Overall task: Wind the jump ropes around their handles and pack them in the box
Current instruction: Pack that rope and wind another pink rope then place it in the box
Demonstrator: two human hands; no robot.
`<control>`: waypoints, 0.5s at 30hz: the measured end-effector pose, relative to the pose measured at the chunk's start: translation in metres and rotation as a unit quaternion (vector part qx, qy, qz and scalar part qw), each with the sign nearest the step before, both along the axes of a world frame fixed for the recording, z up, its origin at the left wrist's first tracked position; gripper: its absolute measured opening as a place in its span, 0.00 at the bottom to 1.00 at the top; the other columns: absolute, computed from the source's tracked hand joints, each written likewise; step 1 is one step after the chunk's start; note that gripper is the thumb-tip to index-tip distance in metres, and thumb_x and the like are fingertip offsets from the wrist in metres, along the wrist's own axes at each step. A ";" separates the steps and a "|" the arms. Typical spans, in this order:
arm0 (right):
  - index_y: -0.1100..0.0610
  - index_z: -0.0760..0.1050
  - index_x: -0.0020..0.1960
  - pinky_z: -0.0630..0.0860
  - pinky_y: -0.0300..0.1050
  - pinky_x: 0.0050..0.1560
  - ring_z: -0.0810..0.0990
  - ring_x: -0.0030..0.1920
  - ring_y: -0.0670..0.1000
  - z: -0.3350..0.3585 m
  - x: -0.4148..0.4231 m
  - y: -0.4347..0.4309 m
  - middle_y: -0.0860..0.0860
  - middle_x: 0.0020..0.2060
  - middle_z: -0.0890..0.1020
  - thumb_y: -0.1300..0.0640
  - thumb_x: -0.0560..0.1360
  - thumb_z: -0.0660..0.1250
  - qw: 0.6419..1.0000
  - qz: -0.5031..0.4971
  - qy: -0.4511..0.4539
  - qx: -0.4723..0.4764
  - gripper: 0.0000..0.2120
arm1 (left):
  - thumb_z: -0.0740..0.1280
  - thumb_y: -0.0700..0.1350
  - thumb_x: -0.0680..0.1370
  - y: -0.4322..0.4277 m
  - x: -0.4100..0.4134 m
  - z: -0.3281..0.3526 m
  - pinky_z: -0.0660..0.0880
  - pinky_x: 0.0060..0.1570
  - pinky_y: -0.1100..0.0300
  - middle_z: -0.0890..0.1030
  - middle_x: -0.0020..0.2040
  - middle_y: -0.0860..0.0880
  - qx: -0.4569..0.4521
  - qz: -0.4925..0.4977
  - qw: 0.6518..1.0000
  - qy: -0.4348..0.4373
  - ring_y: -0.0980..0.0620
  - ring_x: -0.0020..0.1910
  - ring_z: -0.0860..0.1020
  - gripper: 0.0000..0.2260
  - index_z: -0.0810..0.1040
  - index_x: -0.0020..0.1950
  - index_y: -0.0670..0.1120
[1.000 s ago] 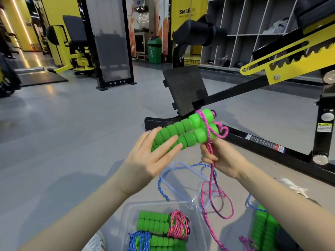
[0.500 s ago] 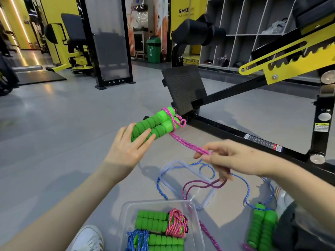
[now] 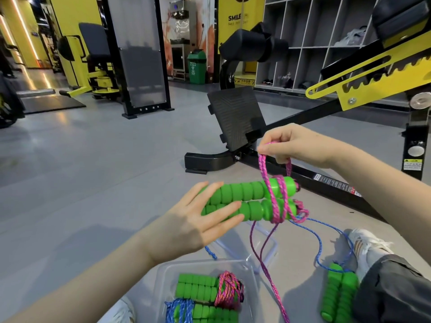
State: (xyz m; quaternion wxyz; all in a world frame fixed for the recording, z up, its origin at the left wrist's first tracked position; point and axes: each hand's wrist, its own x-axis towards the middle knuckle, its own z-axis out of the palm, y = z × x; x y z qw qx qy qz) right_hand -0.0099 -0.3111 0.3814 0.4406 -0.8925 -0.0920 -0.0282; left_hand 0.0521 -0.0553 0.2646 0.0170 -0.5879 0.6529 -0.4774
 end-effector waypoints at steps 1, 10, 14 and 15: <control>0.60 0.76 0.40 0.64 0.37 0.30 0.65 0.26 0.44 -0.006 0.002 -0.003 0.43 0.24 0.70 0.53 0.69 0.67 0.999 0.002 0.011 0.036 0.09 | 0.53 0.35 0.83 -0.002 -0.004 0.003 0.74 0.56 0.40 0.80 0.61 0.46 -0.005 -0.007 1.000 0.008 0.32 0.57 0.77 0.14 0.73 0.65 0.43; 0.60 0.71 0.56 0.65 0.60 0.66 0.78 0.53 0.61 -0.090 0.005 -0.057 0.70 0.68 0.65 0.66 0.80 0.49 0.965 -0.120 0.049 0.228 0.14 | 0.64 0.36 0.79 -0.011 -0.005 0.012 0.71 0.58 0.39 0.79 0.62 0.42 -0.088 0.000 0.995 0.037 0.29 0.59 0.74 0.16 0.72 0.66 0.42; 0.73 0.78 0.53 0.75 0.48 0.59 0.80 0.55 0.60 -0.084 -0.001 -0.018 0.71 0.53 0.78 0.53 0.71 0.71 0.903 0.025 0.016 0.430 0.22 | 0.66 0.37 0.78 -0.011 -0.002 0.007 0.72 0.57 0.39 0.79 0.62 0.43 -0.096 0.003 0.995 0.040 0.30 0.58 0.75 0.15 0.72 0.65 0.42; 0.66 0.82 0.45 0.80 0.46 0.47 0.83 0.44 0.56 -0.087 0.002 -0.015 0.63 0.43 0.83 0.51 0.61 0.78 0.883 0.040 0.069 0.462 0.21 | 0.68 0.37 0.77 -0.013 -0.002 0.007 0.72 0.57 0.39 0.79 0.62 0.43 -0.105 0.005 0.993 0.045 0.30 0.58 0.75 0.17 0.73 0.65 0.42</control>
